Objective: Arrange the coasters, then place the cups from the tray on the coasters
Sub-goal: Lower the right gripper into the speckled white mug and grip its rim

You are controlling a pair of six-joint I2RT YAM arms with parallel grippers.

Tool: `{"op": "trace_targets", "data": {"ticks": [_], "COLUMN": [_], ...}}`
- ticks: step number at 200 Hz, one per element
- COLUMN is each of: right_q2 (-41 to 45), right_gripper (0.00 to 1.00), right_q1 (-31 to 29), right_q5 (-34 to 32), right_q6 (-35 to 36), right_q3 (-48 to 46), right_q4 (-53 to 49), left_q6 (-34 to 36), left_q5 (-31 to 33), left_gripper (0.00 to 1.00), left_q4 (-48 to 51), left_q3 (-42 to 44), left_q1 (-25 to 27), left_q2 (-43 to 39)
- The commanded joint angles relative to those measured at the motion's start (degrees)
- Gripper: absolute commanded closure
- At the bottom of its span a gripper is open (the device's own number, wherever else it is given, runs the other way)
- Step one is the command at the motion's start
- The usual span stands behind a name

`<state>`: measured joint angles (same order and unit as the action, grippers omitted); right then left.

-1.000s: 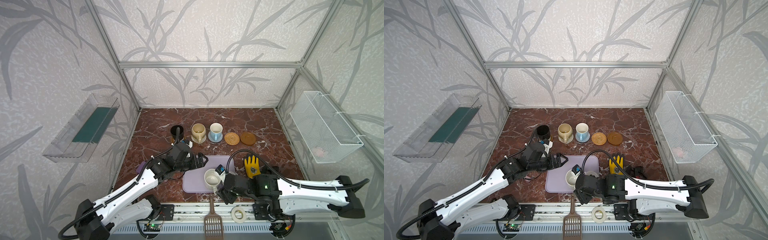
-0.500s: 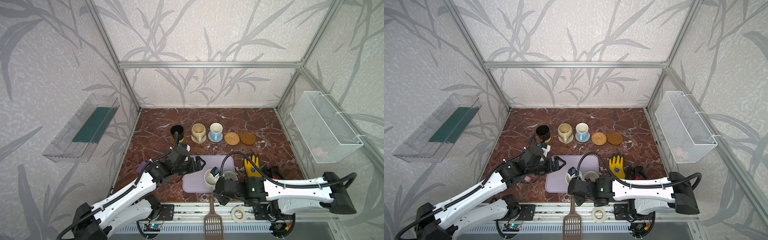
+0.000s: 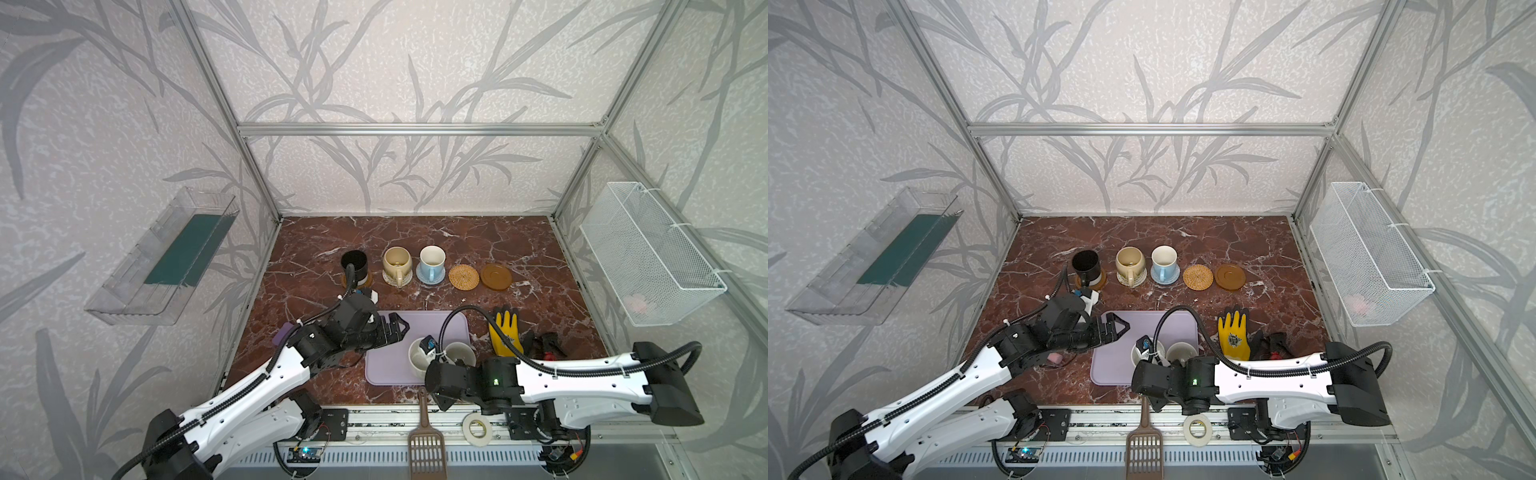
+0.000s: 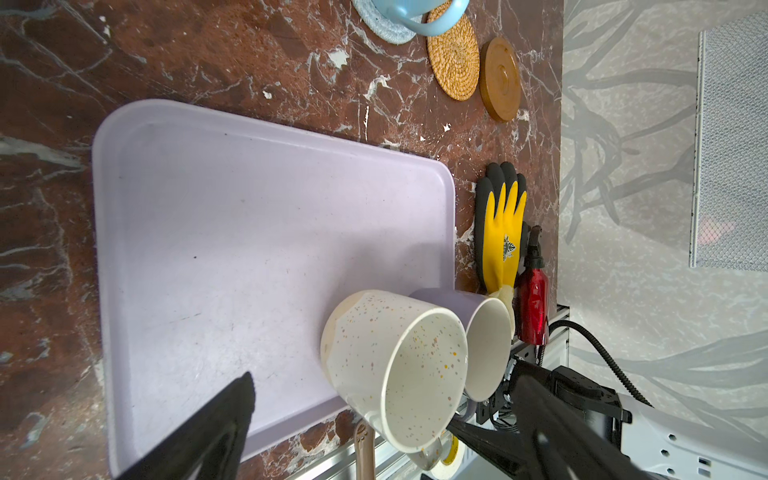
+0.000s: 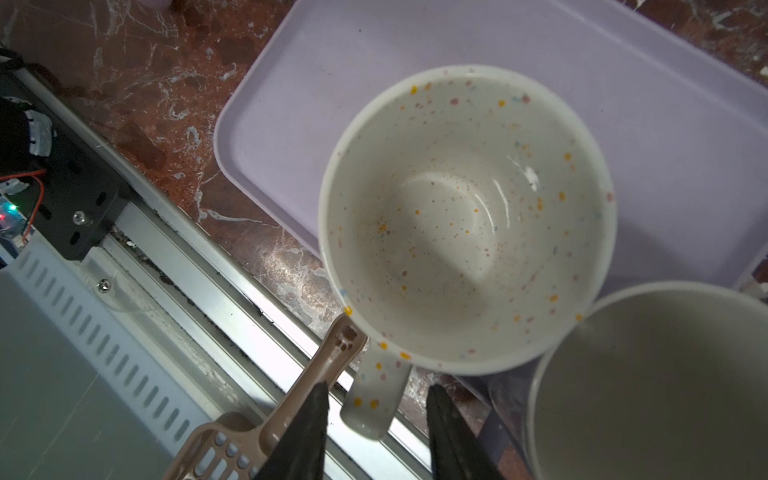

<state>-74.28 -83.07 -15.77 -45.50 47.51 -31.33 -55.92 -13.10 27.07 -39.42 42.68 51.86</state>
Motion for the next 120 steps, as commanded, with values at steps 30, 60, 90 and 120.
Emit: {"op": "trace_targets", "data": {"ticks": [30,60,90,120], "right_q2": [-3.33,-5.78,-7.73,-9.62], "right_gripper": [0.63,0.66,0.68,0.69], "right_q1": [-0.46,-0.40,0.71,1.67], "right_q5": [-3.73,-5.30,-5.36,-6.42], "right_q6": [-1.88,-3.11,-2.86,-1.46], "right_q3": [1.87,2.74,3.88,5.80], "right_q4": [0.65,0.71,1.93,0.80], "left_q6": [-1.87,-1.83,-1.99,-2.09], "left_q5": [1.60,2.46,3.16,2.96], "left_gripper": [0.01,0.01,0.01,0.02], "left_q4": [0.88,1.33,2.15,1.93], "left_q3": [1.95,2.37,2.67,2.73], "left_q1": [-0.29,-0.30,-0.28,-0.23], "left_q2": [-1.83,-2.64,-2.87,-2.88]}}
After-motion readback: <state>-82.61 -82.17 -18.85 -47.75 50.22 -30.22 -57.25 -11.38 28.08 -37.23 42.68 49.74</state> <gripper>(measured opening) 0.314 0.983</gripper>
